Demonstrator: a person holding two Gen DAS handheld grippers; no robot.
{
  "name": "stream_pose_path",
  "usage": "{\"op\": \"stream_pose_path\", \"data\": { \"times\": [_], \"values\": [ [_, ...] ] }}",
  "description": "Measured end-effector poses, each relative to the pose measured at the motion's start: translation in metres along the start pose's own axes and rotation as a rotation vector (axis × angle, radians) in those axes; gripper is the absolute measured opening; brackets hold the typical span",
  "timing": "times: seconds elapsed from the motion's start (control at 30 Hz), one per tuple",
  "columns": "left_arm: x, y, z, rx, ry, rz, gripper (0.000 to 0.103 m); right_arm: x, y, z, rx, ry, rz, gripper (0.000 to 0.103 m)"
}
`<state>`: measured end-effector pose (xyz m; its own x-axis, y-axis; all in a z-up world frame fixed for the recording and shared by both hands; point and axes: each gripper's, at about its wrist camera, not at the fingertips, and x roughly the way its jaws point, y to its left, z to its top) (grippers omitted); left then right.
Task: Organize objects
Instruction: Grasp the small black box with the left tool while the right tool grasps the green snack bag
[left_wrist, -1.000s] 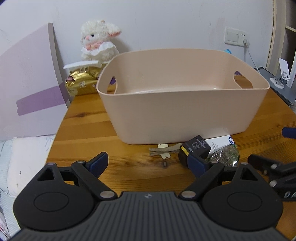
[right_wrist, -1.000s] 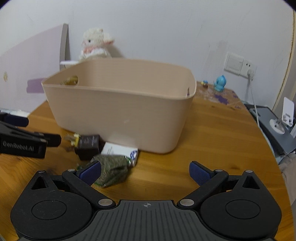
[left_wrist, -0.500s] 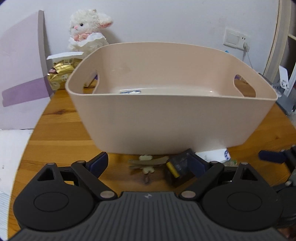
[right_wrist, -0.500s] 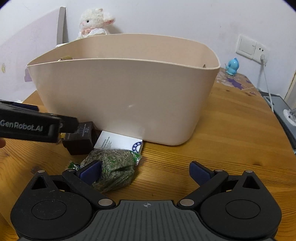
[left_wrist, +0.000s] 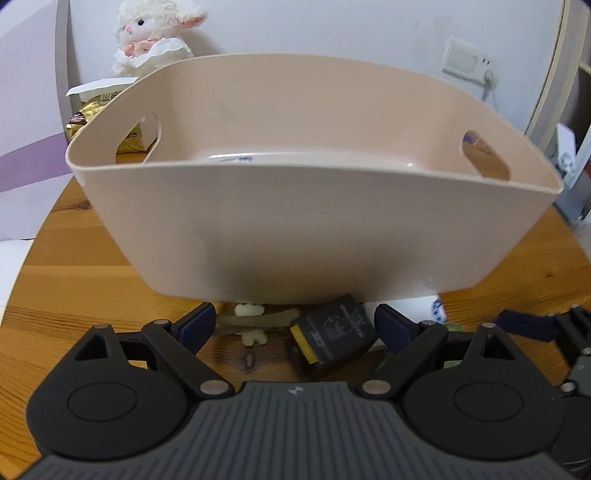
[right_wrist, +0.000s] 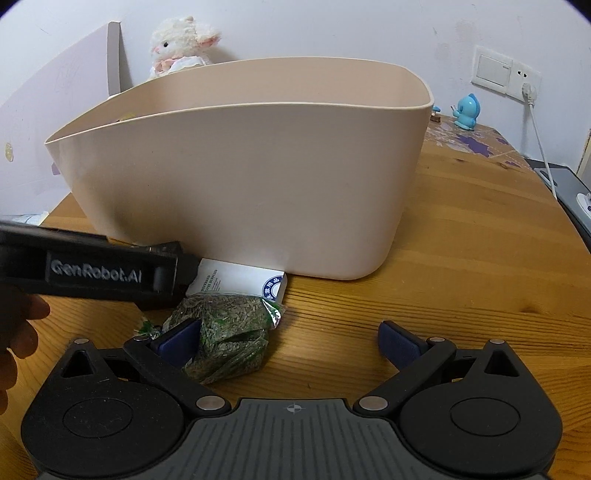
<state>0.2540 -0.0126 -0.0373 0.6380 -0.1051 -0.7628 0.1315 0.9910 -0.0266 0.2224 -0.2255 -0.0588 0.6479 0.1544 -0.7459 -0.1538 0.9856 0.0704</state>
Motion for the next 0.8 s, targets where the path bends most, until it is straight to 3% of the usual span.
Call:
{"op": "stream_pose_path", "data": {
  "times": [0.1, 0.17, 0.23, 0.43, 0.5, 0.8],
  "values": [
    [0.002, 0.007, -0.004, -0.025, 0.015, 0.002, 0.091, -0.002, -0.001, -0.001, 0.0, -0.001, -0.002, 0.102],
    [0.002, 0.013, -0.006, -0.052, 0.03, -0.02, 0.08, -0.004, -0.001, -0.003, -0.001, -0.004, 0.001, 0.099],
    [0.0, 0.018, -0.008, -0.065, 0.029, -0.032, 0.076, -0.007, 0.0, -0.003, -0.003, -0.009, 0.008, 0.093],
    [-0.008, 0.025, -0.008, -0.08, 0.007, -0.044, 0.067, -0.016, 0.008, -0.005, -0.028, -0.018, 0.044, 0.061],
    [-0.013, 0.026, -0.008, -0.082, -0.002, -0.05, 0.064, -0.02, 0.01, -0.006, -0.033, -0.019, 0.059, 0.04],
    [-0.032, 0.021, -0.019, -0.046, -0.008, -0.091, 0.048, -0.031, 0.013, -0.011, -0.032, -0.01, 0.062, 0.034]
  ]
}}
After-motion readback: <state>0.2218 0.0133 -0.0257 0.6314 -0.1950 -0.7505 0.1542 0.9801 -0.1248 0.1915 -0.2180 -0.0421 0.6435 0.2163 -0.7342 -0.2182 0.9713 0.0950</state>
